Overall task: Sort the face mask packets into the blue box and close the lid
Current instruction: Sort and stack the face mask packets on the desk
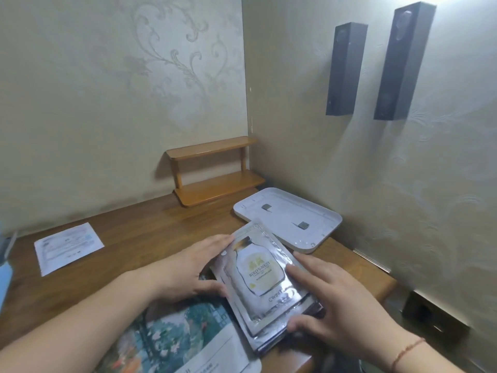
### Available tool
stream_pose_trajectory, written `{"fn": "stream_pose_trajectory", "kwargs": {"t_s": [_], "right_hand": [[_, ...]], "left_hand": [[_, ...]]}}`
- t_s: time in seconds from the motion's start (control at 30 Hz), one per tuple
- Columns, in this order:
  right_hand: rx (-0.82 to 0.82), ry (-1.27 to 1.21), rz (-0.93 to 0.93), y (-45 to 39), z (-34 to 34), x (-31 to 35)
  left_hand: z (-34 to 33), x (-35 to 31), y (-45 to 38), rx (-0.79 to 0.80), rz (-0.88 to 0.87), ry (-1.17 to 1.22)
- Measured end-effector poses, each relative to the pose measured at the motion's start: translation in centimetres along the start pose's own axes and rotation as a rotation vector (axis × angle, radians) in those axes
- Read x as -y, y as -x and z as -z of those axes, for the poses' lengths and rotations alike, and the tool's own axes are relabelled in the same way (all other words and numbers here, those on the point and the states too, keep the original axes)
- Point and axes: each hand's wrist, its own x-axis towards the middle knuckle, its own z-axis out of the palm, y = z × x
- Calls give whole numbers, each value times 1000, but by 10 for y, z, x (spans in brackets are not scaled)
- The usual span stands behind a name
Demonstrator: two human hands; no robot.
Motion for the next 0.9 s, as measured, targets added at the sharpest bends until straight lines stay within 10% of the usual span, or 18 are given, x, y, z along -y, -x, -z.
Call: {"fn": "stream_pose_trajectory", "kwargs": {"t_s": [0.63, 0.9], "right_hand": [[-80, -312, -37, 7, -7, 1], [14, -567, -444, -31, 15, 16]], "left_hand": [[-10, 5, -9, -264, -153, 119], [6, 2, -3, -176, -35, 150]]}}
